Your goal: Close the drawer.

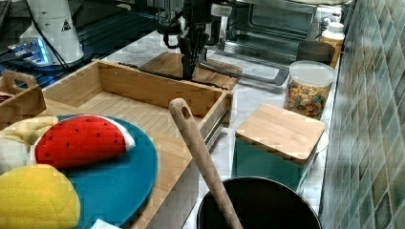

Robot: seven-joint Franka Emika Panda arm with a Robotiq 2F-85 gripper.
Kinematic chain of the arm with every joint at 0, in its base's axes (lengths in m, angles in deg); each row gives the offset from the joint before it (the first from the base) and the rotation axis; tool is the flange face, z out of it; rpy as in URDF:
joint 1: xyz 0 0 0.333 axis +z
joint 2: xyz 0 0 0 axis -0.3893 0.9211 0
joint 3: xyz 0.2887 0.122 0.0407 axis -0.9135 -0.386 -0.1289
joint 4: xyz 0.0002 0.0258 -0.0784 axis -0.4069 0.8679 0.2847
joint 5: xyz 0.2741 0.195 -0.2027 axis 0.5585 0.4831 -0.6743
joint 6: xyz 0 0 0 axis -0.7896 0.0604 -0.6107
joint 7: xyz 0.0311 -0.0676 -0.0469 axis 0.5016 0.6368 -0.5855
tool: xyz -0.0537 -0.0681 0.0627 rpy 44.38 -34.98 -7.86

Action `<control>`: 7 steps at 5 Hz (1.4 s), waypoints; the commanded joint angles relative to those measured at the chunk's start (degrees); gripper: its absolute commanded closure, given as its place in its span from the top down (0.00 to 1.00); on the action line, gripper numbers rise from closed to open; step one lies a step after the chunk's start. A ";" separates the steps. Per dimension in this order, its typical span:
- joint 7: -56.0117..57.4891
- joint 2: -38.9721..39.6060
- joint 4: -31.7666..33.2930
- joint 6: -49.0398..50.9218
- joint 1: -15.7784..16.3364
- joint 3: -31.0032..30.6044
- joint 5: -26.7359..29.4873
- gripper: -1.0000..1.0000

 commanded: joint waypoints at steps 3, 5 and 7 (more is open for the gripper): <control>17.02 -0.48 -1.75 -6.02 -11.68 10.29 -3.77 0.00; 23.50 4.20 -9.21 -4.25 -15.07 16.86 -1.03 0.00; 28.83 8.39 -14.68 -6.02 -18.88 21.91 -0.68 0.00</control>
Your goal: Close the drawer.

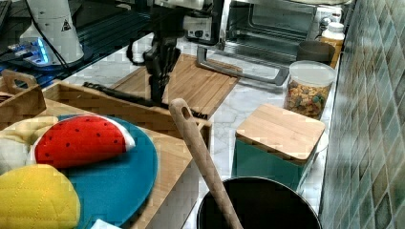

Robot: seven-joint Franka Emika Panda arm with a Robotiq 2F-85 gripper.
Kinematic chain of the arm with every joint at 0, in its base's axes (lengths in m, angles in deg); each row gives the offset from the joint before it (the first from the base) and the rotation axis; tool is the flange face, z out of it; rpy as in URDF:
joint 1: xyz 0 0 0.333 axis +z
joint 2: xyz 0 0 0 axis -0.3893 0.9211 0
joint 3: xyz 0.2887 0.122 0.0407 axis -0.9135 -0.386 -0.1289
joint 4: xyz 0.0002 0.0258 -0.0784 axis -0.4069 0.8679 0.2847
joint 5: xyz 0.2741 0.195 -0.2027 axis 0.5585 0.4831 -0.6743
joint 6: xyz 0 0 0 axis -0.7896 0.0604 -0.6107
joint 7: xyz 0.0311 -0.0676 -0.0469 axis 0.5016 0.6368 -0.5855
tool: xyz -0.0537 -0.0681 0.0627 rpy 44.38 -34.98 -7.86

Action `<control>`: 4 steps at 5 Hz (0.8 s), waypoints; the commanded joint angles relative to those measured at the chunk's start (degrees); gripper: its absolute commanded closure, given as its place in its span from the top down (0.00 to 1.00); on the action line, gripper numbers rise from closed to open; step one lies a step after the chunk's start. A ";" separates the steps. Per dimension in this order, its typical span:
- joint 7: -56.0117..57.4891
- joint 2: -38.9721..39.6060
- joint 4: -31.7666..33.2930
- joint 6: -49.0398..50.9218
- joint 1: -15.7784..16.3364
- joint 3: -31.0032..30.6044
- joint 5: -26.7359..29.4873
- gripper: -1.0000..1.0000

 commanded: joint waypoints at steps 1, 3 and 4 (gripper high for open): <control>7.76 7.03 -12.29 -2.78 -12.29 11.41 1.36 0.00; 7.71 7.00 -12.32 -2.77 -12.54 11.15 1.23 0.00; 7.68 6.99 -12.30 -2.77 -12.55 11.14 1.23 0.00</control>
